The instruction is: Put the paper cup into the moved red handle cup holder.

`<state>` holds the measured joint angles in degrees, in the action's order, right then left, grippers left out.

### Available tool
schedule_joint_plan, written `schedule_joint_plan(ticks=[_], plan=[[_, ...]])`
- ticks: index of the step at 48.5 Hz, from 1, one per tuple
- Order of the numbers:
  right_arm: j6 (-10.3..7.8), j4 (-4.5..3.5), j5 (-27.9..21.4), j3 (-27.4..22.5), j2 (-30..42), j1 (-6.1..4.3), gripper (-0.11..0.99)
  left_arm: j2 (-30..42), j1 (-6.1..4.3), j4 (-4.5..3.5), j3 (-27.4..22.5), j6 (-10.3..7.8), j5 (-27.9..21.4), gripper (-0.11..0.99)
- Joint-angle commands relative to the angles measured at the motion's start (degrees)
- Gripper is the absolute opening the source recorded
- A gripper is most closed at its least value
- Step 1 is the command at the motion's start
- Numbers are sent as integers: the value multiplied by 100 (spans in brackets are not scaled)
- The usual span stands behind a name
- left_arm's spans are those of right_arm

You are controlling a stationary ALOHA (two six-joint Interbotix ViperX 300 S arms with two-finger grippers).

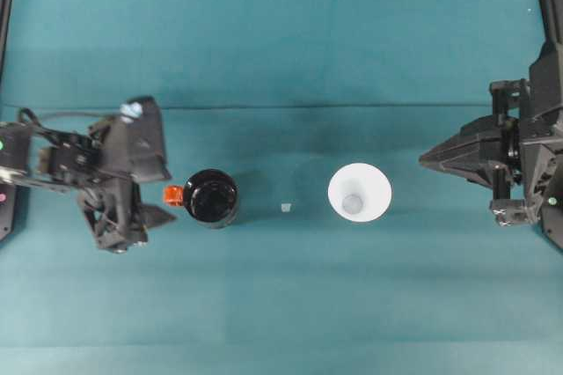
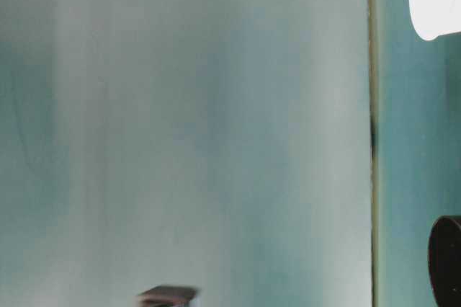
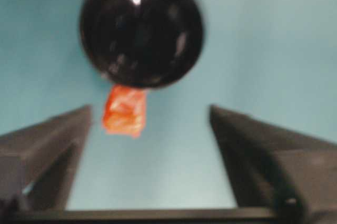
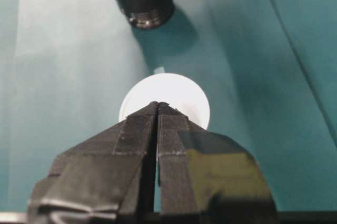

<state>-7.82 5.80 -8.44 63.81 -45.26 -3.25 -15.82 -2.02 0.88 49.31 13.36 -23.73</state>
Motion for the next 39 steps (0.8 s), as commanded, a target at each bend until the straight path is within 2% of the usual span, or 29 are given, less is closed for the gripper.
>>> schedule_joint_plan(ticks=[1,8,16,22,39], plan=[[-44,18,18,-123,26,-9,-10,237,18,18,-105,-149,-79,98],[-62,18,-26,-123,26,0,-10,536,105,18,-185,-554,-229,97],[-62,18,-105,-123,35,0,-10,747,281,18,-255,-791,-220,97],[-62,18,-105,-123,35,-9,-10,932,369,18,-316,-861,-167,97],[-62,18,-105,-123,35,-9,-10,1283,360,9,-404,-879,44,97]])
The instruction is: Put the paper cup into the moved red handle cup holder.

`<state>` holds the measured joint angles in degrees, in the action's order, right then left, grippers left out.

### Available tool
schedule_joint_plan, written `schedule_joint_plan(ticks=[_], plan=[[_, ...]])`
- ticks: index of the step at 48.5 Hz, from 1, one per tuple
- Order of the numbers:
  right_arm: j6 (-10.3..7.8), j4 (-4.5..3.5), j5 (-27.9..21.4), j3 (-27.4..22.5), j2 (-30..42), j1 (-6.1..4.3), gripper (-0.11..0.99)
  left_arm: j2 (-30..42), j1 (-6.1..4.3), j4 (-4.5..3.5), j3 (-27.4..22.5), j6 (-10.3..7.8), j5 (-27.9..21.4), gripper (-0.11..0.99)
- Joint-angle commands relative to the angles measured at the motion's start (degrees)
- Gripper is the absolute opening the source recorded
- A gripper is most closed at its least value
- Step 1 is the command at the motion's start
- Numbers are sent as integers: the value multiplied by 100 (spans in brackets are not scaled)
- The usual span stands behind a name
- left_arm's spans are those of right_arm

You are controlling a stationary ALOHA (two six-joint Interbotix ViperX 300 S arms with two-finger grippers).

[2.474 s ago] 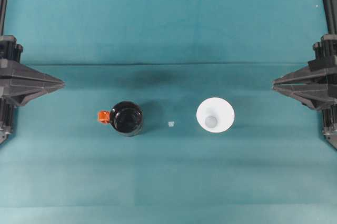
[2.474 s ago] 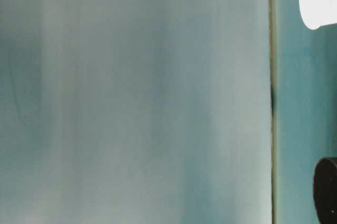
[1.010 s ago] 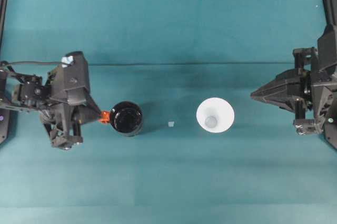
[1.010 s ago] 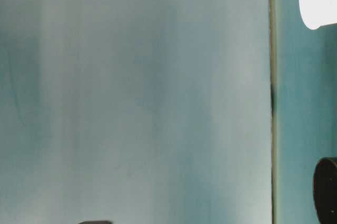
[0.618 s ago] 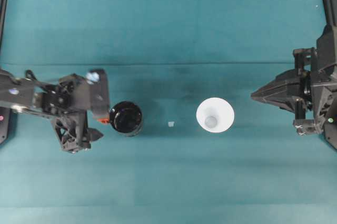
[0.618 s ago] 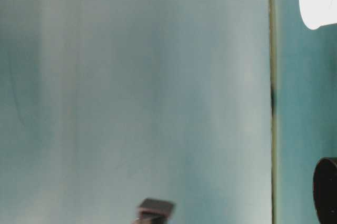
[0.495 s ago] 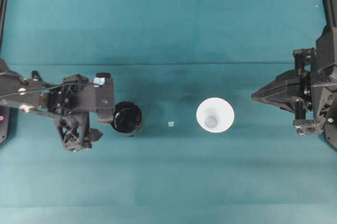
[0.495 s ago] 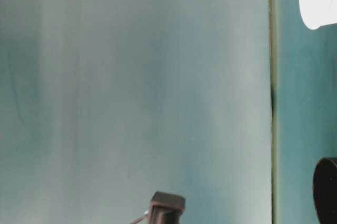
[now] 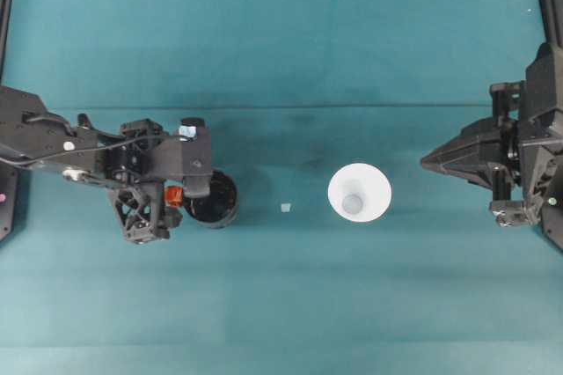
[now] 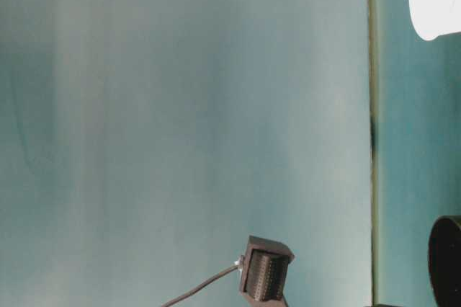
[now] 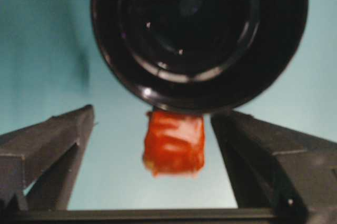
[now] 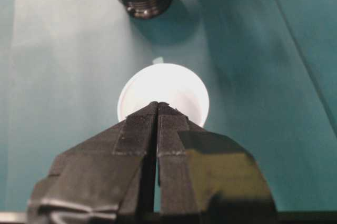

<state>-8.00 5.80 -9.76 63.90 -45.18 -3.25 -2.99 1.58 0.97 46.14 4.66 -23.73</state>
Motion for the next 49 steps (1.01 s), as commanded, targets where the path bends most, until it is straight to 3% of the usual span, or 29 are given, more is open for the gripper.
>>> schedule_joint_plan(ticks=[1,18,22,28,31,38,49], plan=[[-44,18,26,-132,26,-9,-10,0,-9,0,-97,-9,44,97],[-44,18,26,-132,18,-9,-10,0,-44,0,-132,-9,53,91],[-44,18,26,-132,26,-9,-10,-18,-123,9,-141,-9,44,77],[-44,18,26,-132,18,-9,-10,-26,-308,9,-167,-35,53,40],[-44,18,26,-123,18,-9,-10,-26,-378,9,-185,-35,53,26],[-44,18,26,-123,26,-9,-10,-35,-439,9,-290,-35,53,26],[-53,18,26,-123,18,-9,-10,26,-404,0,-773,-44,44,26]])
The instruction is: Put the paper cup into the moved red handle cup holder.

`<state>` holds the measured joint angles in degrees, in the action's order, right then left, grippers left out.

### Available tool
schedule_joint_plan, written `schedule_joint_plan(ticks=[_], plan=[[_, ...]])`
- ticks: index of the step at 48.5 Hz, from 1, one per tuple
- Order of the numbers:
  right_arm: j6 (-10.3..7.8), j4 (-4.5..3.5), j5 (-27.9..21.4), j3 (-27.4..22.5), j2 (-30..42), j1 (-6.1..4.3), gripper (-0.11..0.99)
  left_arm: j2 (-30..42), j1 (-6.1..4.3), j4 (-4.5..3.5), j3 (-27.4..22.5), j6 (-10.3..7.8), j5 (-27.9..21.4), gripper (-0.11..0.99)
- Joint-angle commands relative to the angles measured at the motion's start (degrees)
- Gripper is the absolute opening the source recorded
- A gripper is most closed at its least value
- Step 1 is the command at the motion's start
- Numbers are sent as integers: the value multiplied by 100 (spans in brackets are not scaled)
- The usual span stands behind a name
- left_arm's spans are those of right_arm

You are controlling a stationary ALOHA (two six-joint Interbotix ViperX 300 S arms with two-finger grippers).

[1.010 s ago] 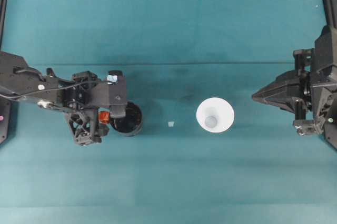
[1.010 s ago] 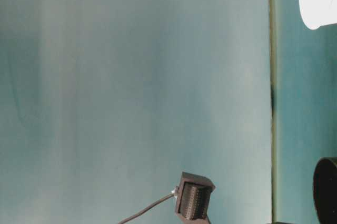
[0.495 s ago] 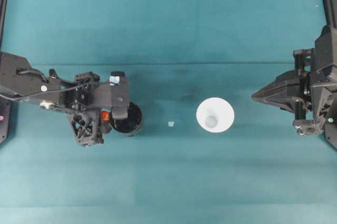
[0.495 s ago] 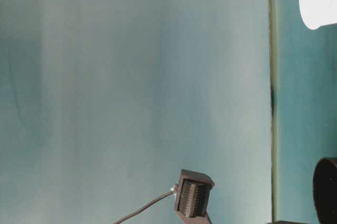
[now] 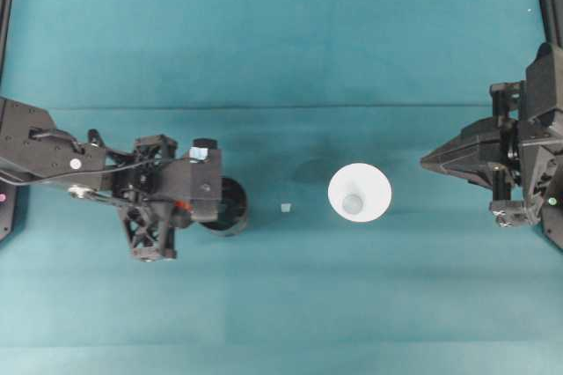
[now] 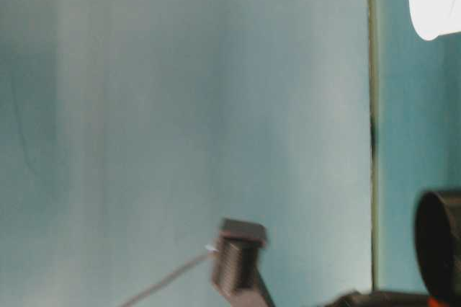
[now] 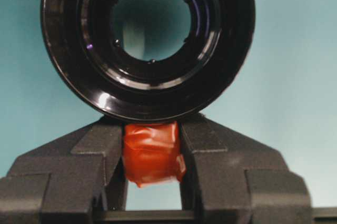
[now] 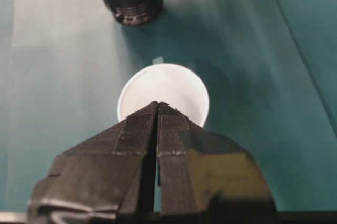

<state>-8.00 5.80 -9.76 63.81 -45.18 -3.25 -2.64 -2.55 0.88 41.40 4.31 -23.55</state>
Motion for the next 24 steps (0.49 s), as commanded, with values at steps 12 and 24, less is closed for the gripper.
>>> schedule_joint_plan(ticks=[12,24], plan=[[-53,18,44,-114,26,-9,-10,448,114,18,-1143,-26,-53,26],[-53,18,53,-114,26,0,-10,826,176,18,-1635,-492,-343,26]])
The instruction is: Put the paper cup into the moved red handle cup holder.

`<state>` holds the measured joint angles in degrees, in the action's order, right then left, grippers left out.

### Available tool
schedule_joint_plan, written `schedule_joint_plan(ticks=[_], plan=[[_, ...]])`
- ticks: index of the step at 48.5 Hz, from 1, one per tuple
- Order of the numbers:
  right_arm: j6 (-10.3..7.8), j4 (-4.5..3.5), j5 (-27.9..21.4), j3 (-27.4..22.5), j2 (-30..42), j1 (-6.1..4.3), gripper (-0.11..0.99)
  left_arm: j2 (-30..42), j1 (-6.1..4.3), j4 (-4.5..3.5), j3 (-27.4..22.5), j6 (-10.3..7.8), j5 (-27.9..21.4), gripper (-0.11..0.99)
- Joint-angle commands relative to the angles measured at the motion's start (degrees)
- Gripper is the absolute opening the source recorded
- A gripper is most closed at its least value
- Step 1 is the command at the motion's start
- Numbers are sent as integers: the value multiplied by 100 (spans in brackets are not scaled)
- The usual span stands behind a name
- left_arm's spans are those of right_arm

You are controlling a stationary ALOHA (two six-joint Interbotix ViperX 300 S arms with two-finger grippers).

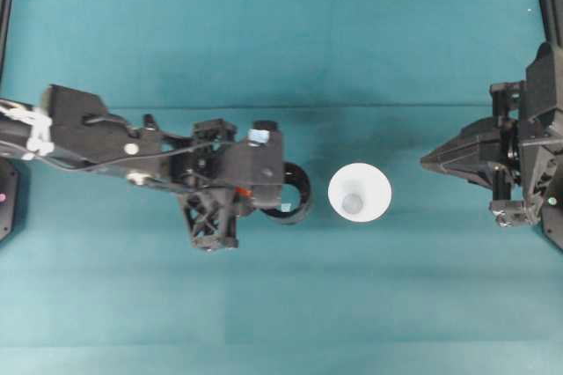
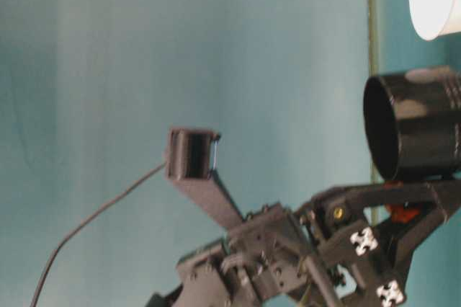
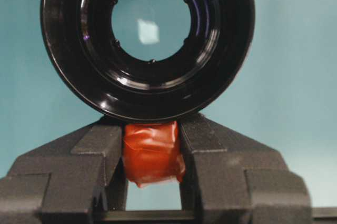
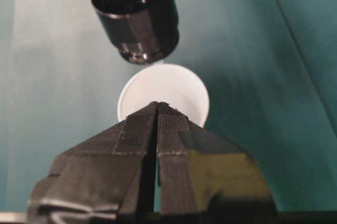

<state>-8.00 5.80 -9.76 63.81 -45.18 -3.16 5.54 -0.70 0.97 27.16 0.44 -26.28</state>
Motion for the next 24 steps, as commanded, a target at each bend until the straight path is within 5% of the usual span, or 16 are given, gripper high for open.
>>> schedule_joint_plan(ticks=[1,6,24], plan=[[-53,18,53,-114,18,-18,-10,35,-18,9,-237,-149,-105,26],[-53,18,53,-114,18,-18,-10,123,0,9,-316,-272,-255,26],[-53,18,53,-105,18,-18,-10,404,149,9,-316,-290,-272,26]])
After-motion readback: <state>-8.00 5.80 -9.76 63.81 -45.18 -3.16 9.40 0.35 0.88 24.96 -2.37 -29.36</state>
